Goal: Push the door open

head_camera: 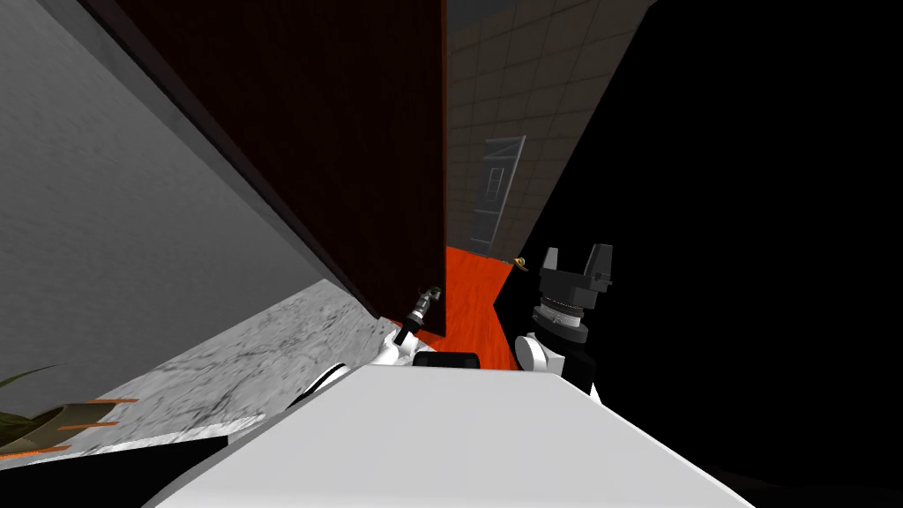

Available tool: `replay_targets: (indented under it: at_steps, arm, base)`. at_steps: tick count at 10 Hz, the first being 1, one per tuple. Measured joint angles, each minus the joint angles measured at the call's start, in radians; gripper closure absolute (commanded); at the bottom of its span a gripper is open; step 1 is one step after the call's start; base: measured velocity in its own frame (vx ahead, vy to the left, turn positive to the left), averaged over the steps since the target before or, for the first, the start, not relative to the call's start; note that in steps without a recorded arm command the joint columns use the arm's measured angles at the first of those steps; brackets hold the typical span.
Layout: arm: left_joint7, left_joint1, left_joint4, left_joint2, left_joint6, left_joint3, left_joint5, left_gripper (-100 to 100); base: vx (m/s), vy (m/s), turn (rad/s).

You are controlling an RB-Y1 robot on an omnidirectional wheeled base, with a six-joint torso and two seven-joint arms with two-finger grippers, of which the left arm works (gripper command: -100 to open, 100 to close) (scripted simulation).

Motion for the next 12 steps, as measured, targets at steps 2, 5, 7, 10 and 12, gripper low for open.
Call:
replay_targets:
  at_steps: [2,5,7,10,12]
  arm:
    - [-0.002,-0.02,0.051,-0.005,-0.026,0.014,0.007,100]
    - [-0.014,-0.007,0.031,0.0,-0.013,0.03,0.014,100]
    - [-0.02,-0.004,0.036,0.002,-0.019,0.05,0.023,100]
    - [-0.046,0.005,0.018,-0.001,-0.002,0.087,0.039,100]
    - [-0.05,-0.011,0.038,0.002,-0.012,0.106,0.049,100]
  base:
    - [0.113,-0.089,0.082]
    - [0.078,-0.059,0.022]
    - [0.151,-0.121,0.086]
    - [0.146,-0.122,0.056]
    - [0.127,-0.119,0.062]
